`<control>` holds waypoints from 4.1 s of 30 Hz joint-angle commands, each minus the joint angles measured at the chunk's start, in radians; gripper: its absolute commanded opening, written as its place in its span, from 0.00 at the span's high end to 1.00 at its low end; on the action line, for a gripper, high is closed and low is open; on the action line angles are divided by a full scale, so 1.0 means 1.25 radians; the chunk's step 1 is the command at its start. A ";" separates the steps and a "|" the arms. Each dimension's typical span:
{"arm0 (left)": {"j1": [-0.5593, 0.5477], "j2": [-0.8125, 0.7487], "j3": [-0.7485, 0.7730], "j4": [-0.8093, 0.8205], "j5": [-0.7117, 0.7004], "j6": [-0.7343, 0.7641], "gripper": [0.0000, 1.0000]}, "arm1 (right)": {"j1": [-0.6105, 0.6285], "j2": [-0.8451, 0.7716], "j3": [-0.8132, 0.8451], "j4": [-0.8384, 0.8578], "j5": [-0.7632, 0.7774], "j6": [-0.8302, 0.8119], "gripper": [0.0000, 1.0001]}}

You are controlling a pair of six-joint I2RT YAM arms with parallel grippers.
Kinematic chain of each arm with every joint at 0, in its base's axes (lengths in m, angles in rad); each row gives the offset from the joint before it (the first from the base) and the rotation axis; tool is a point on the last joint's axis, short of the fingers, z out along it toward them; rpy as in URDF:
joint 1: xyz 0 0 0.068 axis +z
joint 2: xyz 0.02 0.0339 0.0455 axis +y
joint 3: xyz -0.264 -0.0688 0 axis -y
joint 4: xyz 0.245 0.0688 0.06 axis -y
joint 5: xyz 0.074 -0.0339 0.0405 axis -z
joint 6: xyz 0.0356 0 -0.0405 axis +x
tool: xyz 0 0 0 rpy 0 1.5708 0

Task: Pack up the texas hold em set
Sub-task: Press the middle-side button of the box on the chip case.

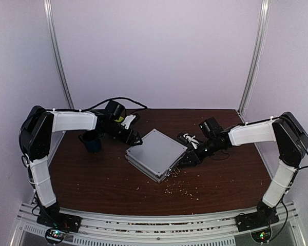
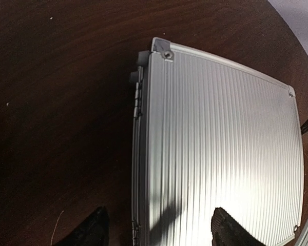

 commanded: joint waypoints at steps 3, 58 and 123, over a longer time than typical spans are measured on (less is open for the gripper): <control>0.003 0.017 -0.012 0.005 0.020 -0.024 0.31 | 0.034 -0.002 -0.002 -0.015 0.097 -0.037 0.57; 0.003 0.059 -0.014 -0.005 0.088 -0.040 0.37 | 0.166 -0.029 0.015 -0.046 0.232 0.013 0.79; -0.001 0.074 -0.013 -0.011 0.089 -0.030 0.38 | 0.063 0.079 0.061 0.031 -0.186 0.019 0.62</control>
